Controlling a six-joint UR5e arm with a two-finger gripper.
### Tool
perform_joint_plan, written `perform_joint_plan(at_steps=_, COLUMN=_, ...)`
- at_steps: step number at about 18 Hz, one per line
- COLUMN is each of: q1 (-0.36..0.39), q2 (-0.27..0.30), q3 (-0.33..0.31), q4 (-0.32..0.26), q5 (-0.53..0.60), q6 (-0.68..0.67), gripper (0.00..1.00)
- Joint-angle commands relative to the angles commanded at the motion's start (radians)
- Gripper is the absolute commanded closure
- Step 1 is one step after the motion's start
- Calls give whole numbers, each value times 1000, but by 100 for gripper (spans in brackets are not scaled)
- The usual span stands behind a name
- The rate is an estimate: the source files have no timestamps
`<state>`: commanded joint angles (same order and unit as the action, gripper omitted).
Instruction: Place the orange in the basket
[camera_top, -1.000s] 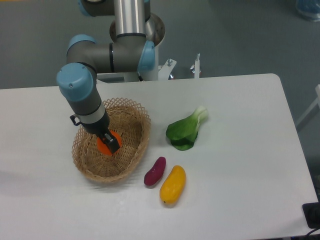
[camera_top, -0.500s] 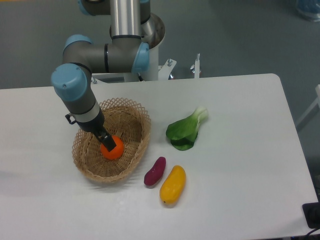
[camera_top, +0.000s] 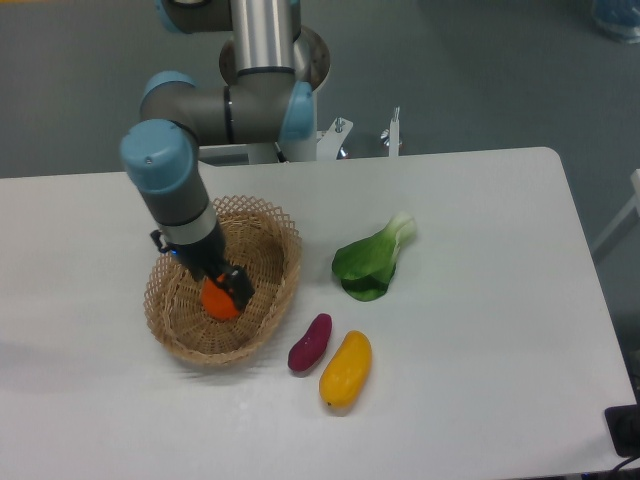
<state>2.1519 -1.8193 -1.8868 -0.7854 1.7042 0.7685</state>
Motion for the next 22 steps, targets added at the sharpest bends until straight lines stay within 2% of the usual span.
perform_joint_plan(at_steps=5, q1=143, q2=8, q3=0, q4=0, q5=-18, q6=15, gripper=0)
perform_joint_plan(at_steps=14, q1=370, q2=6, q3=11, q4=-8, q5=-93, q6=294, gripper=0)
perform_joint_plan(at_steps=17, q1=452, q2=8, q3=12, q4=-25, q5=-109, q6=443, gripper=0)
perform_joint_plan(at_steps=20, q1=546, q2=8, q3=23, q4=-25, q5=-153, q6=459, gripper=0)
perform_joint_plan(at_steps=22, q1=568, q2=6, q3=29, q4=-25, q5=-155, q6=488, gripper=0)
